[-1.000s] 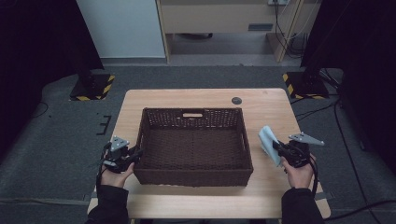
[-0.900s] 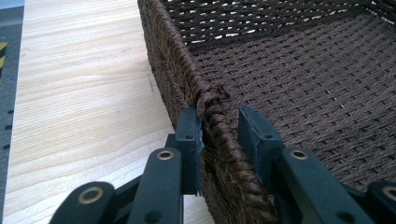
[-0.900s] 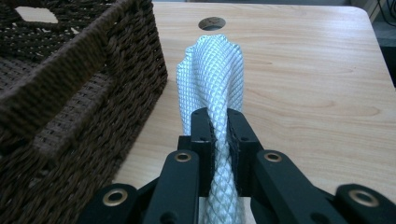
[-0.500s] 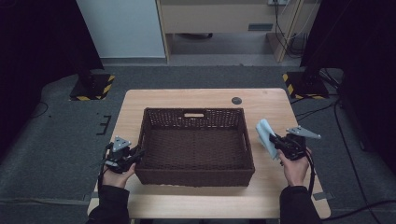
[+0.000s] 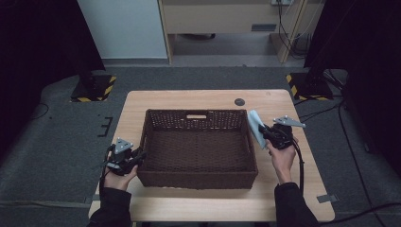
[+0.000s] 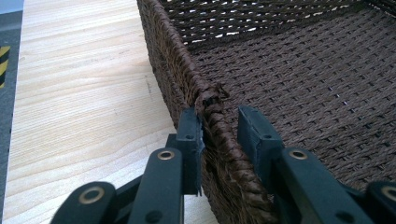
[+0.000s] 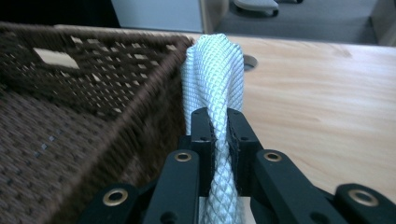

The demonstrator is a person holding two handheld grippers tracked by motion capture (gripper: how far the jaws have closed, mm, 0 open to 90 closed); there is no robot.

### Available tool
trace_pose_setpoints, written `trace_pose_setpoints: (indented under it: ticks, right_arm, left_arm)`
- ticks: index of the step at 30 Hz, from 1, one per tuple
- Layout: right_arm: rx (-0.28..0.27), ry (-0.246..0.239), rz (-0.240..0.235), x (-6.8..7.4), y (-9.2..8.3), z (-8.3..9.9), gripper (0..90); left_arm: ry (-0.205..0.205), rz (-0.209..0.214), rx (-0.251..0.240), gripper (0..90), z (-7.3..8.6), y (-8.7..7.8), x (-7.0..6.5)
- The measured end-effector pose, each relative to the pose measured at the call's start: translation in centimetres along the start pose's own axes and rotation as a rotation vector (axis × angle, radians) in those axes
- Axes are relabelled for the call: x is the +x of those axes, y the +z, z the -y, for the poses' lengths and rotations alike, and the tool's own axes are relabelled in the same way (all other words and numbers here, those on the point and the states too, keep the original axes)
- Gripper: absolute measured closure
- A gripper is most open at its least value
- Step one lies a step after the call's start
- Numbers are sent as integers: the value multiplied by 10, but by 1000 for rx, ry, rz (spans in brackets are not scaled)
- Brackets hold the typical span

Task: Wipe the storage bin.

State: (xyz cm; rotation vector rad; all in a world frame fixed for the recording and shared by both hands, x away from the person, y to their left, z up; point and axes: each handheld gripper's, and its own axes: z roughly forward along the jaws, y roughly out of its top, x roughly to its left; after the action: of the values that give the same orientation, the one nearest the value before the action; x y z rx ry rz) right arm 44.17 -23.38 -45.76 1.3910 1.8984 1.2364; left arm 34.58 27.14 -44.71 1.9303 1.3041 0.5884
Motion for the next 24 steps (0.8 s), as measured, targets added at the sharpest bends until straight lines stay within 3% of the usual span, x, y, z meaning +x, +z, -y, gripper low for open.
trace_pose_setpoints:
  ticks: [4,8,15,16,17,21,24]
  right_arm:
    - [-22,-29,-52,4,9,-4,839]
    - [-8,-28,-95,4,13,-1,839]
    - [108,-59,-136,3,29,14,840]
    - [160,-67,-136,3,35,20,840]
    - [174,-68,-138,2,37,22,840]
    - [238,-43,-146,0,47,31,839]
    - [227,-37,-152,-1,45,29,839]
  left_arm:
    - [1,1,0,696,0,0,0]
    - [2,1,0,696,0,0,0]
    - [2,2,0,695,0,0,0]
    - [3,2,0,695,0,0,0]
    - [3,2,0,695,0,0,0]
    - [2,3,0,695,0,0,0]
    - [3,3,1,695,0,0,1]
